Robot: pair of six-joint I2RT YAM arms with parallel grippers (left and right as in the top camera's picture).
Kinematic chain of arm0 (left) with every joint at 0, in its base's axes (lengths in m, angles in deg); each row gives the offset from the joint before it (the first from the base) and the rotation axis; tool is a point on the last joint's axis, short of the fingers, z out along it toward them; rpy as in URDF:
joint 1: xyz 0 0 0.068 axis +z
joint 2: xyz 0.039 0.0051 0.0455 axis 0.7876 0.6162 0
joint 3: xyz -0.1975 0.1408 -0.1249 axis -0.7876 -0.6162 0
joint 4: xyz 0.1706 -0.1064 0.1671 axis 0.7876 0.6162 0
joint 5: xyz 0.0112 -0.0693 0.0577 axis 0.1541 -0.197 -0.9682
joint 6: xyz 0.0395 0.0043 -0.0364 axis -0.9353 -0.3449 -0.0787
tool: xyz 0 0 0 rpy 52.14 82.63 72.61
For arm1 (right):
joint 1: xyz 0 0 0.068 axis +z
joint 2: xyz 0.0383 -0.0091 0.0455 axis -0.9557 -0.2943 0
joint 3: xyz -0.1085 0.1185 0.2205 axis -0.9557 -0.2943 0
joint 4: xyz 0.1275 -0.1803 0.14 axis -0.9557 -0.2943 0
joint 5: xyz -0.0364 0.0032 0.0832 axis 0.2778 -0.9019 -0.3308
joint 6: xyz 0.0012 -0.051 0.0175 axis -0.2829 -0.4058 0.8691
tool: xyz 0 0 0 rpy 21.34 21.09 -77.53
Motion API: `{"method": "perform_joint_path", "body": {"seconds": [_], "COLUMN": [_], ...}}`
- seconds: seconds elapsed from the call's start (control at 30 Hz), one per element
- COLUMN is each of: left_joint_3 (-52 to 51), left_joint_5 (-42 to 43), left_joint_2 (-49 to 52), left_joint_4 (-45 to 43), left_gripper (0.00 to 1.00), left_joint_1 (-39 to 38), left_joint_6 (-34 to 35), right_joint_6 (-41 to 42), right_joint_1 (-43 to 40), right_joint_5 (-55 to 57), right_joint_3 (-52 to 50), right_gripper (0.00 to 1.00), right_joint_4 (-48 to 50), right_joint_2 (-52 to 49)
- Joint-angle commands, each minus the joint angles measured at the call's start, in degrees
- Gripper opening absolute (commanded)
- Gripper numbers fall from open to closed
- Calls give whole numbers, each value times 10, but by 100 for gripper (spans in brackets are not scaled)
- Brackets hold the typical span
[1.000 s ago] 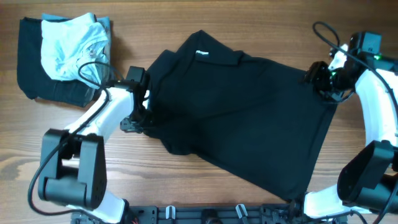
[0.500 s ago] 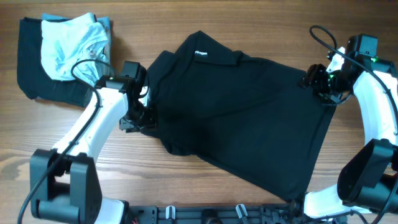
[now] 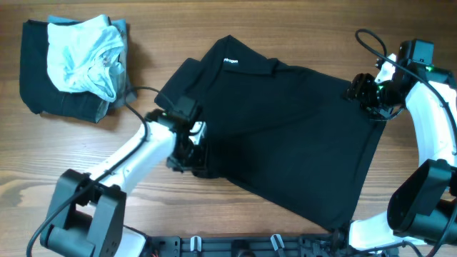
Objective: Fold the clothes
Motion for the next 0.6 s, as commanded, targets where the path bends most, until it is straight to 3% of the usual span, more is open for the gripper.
{"method": "perform_joint_path", "body": {"seconds": [0.0, 0.27, 0.3, 0.33, 0.4, 0.57], "left_joint_3": [-34, -75, -79, -80, -79, -48], "left_joint_5": [-15, -30, -30, -29, 7, 119], "left_joint_2": [-5, -5, -5, -5, -7, -8], "left_joint_4": [-26, -74, -75, -74, -74, -25], "left_gripper": [54, 41, 32, 15, 4, 4], "left_joint_1": [-8, -8, -8, -8, -8, -8], "left_joint_6": [39, 49, 48, 49, 49, 51], "right_joint_6": [-11, -11, -11, -11, -11, -11], "right_joint_1": [3, 3, 3, 3, 3, 3], "right_joint_5": [3, 3, 3, 3, 3, 3], "right_joint_3": [-3, -3, -3, -3, -3, -3], "right_gripper": [67, 67, 67, 67, 68, 68], "right_joint_4": [1, 1, 1, 1, 1, 1], "right_joint_2": [-7, -7, -7, -7, -7, -7]}}
